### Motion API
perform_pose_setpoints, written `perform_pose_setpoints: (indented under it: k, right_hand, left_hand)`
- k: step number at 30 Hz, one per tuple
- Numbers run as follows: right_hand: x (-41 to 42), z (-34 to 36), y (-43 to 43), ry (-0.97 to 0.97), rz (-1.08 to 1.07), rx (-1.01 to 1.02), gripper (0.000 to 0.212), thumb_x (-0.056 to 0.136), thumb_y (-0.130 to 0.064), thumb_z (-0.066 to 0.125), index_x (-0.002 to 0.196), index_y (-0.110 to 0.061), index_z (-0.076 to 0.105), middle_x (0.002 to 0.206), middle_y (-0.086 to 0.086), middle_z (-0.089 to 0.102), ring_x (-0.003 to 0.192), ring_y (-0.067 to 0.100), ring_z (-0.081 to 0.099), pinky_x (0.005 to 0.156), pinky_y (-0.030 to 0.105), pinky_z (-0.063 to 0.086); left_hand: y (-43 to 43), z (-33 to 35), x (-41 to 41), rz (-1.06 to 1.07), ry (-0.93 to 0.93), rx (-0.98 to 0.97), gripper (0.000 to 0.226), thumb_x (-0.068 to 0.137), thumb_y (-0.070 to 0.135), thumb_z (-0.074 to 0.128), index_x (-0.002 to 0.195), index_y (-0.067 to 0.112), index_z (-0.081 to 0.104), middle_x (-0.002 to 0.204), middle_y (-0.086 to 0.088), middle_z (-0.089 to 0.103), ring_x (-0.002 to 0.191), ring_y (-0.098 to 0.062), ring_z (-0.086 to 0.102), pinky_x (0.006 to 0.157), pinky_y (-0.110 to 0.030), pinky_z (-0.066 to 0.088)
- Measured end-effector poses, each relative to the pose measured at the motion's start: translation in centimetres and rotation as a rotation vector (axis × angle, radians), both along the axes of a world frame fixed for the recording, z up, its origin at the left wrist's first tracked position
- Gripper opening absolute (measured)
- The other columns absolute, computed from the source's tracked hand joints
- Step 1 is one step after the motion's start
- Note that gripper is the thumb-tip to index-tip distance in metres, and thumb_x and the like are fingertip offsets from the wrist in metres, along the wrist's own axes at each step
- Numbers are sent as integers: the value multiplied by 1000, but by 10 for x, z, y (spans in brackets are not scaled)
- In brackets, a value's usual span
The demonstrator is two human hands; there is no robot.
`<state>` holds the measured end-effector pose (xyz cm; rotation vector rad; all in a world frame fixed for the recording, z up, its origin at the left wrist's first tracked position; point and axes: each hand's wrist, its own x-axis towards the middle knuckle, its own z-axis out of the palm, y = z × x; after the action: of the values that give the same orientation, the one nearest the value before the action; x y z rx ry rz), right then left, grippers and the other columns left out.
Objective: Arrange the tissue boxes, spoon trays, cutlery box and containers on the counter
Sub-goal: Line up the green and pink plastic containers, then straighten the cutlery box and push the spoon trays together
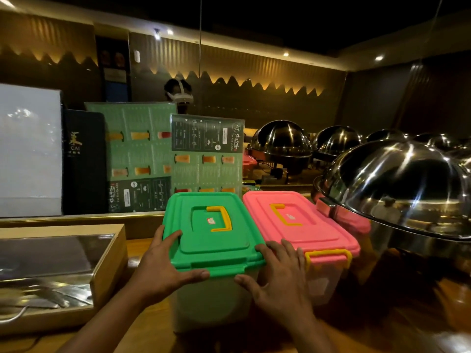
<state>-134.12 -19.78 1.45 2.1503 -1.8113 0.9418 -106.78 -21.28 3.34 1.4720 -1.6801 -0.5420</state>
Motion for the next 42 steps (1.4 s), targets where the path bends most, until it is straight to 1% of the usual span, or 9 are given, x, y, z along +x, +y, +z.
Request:
perform_pose_setpoints:
  k: [10, 18, 22, 26, 29, 32, 36, 39, 42]
  right_hand:
    - [0, -6, -5, -76, 41, -44, 79, 70, -90, 45, 122, -33, 61, 131, -3, 56, 139, 28, 33, 118, 53, 9]
    - [-1, -3, -3, -49, 35, -16, 80, 73, -91, 41, 123, -32, 61, 132, -1, 56, 137, 30, 34, 118, 54, 11]
    - [-1, -4, -3, -49, 33, -9, 81, 73, -91, 39, 123, -30, 61, 132, 1, 56, 137, 31, 34, 118, 54, 11]
    - [-2, -4, -3, -30, 38, -21, 82, 72, -88, 40, 123, -27, 63, 131, 5, 57, 136, 34, 36, 116, 57, 15]
    - [4, 1, -1, -73, 45, -70, 78, 71, -79, 48, 117, -19, 67, 126, 13, 58, 128, 39, 43, 111, 59, 23]
    - [25, 14, 7, -214, 162, -212, 63, 74, -62, 58, 110, -11, 68, 122, 20, 55, 117, 42, 51, 103, 57, 36]
    - [83, 21, 32, -304, 474, -321, 35, 79, -35, 66, 102, -9, 69, 117, 15, 58, 106, 34, 58, 96, 47, 45]
    - [141, 15, 43, -331, 695, -317, 22, 82, -24, 67, 98, -10, 71, 107, 7, 62, 98, 24, 62, 90, 34, 48]
    - [203, -11, 37, -331, 733, -192, 15, 82, -18, 72, 97, -15, 70, 102, -1, 60, 94, 15, 60, 82, 31, 51]
  left_hand:
    - [-2, -2, 2, -10, 14, 13, 138, 34, 73, 89, 152, 26, 37, 157, 23, 12, 140, -16, 33, 111, -41, 42]
    - [-2, -4, 2, 6, 19, 14, 130, 37, 87, 75, 149, 31, 41, 140, 47, 11, 133, -12, 34, 108, -45, 45]
    - [-4, -6, 3, 37, 4, 19, 128, 39, 88, 73, 149, 33, 41, 157, 27, 14, 136, -13, 32, 110, -44, 43]
    - [1, 0, -3, 41, 37, 50, 116, 50, 78, 80, 150, 33, 40, 161, 24, 11, 140, -13, 32, 108, -42, 46]
    - [8, 1, -1, 51, -1, 52, 111, 57, 80, 74, 151, 32, 38, 164, 19, 13, 143, -13, 32, 112, -45, 42]
    - [17, -10, 13, 0, -12, 27, 96, 70, 77, 67, 151, 38, 35, 165, 15, 14, 145, -7, 27, 117, -41, 36]
    - [35, -21, 55, 30, -64, -30, 76, 80, 75, 56, 147, 46, 34, 163, 11, 28, 147, -7, 27, 116, -45, 35]
    - [51, -21, 115, 128, -24, -42, 65, 87, 61, 61, 146, 41, 42, 156, 10, 40, 138, -10, 41, 109, -44, 43]
    - [66, -23, 188, 276, -64, -102, 57, 86, 49, 69, 139, 35, 53, 142, 13, 50, 125, -10, 50, 100, -44, 52]
